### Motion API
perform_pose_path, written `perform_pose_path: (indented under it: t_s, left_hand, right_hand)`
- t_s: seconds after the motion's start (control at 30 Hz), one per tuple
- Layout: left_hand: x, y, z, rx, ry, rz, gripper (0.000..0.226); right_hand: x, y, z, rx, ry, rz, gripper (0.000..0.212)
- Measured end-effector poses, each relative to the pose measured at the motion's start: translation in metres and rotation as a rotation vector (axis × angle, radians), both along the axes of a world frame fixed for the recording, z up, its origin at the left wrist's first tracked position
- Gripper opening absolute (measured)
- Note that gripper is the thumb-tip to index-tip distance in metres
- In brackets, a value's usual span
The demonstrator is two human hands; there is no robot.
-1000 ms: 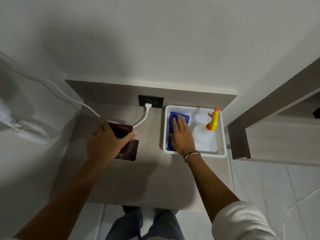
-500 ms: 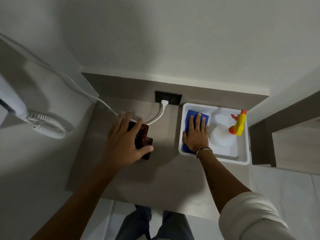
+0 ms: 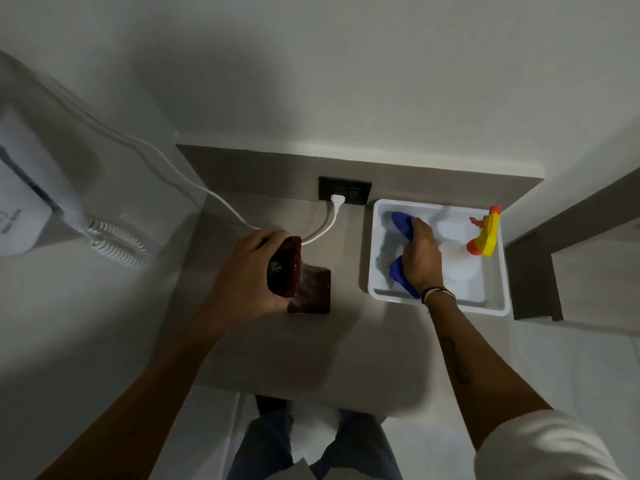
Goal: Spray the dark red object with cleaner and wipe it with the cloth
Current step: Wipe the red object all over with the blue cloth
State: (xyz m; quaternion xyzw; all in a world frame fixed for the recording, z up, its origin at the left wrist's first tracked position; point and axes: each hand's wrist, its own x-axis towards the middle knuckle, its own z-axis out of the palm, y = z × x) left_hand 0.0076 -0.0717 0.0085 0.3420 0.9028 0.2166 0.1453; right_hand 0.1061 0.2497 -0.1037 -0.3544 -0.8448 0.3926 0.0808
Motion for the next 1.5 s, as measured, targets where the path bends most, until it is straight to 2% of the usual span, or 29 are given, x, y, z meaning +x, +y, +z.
perform_pose_path:
  t_s: [0.1, 0.23, 0.4, 0.53, 0.6, 0.67, 0.77, 0.9, 0.93, 1.1, 1.17, 1.23, 1.3, 1.37, 1.47, 1.5]
  left_hand:
    - [-0.003, -0.014, -0.008, 0.141, -0.109, 0.022, 0.112]
    - [-0.012, -0.039, -0.026, 0.27, -0.098, 0.005, 0.108]
    - [-0.013, -0.07, -0.038, 0.352, -0.15, 0.017, 0.104]
    - [-0.006, -0.082, -0.045, 0.369, -0.222, 0.045, 0.103]
    - [-0.01, -0.082, -0.046, 0.369, -0.233, 0.052, 0.098]
    - [-0.017, -0.078, -0.048, 0.34, -0.228, 0.027, 0.083]
    - [-0.02, -0.078, -0.049, 0.318, -0.174, 0.012, 0.078]
    - [-0.016, -0.084, -0.049, 0.336, -0.148, 0.043, 0.095]
    - [-0.015, -0.083, -0.048, 0.332, -0.148, 0.044, 0.095]
    - [-0.017, -0.076, -0.044, 0.316, -0.173, 0.001, 0.072]
    - [-0.02, -0.08, -0.046, 0.3, -0.144, 0.004, 0.078]
    - [-0.02, -0.085, -0.049, 0.285, -0.113, 0.035, 0.096]
    - [-0.016, -0.086, -0.051, 0.282, -0.121, 0.042, 0.102]
    - [-0.012, -0.081, -0.05, 0.298, -0.127, 0.049, 0.099]
    - [-0.01, -0.075, -0.043, 0.297, -0.167, 0.058, 0.082]
    - [-0.01, -0.076, -0.043, 0.288, -0.167, 0.062, 0.084]
  right_hand:
    - [0.032, -0.038, 0.033, -0.057, 0.111, -0.142, 0.047]
    - [0.078, -0.12, 0.042, -0.069, 0.273, -0.179, 0.06]
    - [0.083, -0.219, 0.037, -0.207, 0.322, -0.231, 0.064]
    - [0.058, -0.264, 0.052, -0.224, 0.371, -0.105, 0.074]
    - [0.045, -0.282, 0.056, -0.153, 0.374, 0.076, 0.081]
    - [0.037, -0.301, 0.055, -0.061, 0.364, 0.258, 0.087]
    - [0.039, -0.303, 0.037, 0.012, 0.279, 0.351, 0.097]
    - [0.056, -0.256, 0.015, 0.067, -0.029, 0.246, 0.092]
    - [0.055, -0.253, 0.017, 0.053, -0.048, 0.227, 0.091]
    - [0.027, -0.31, 0.042, -0.079, 0.293, 0.366, 0.097]
    - [0.032, -0.297, 0.037, -0.109, 0.291, 0.354, 0.099]
    - [0.045, -0.265, 0.022, -0.055, 0.132, 0.281, 0.095]
    - [0.052, -0.249, 0.018, -0.052, 0.019, 0.211, 0.089]
    - [0.039, -0.265, 0.03, -0.061, 0.113, 0.255, 0.091]
    - [0.022, -0.307, 0.043, -0.076, 0.323, 0.369, 0.099]
    - [0.023, -0.308, 0.042, -0.08, 0.357, 0.376, 0.099]
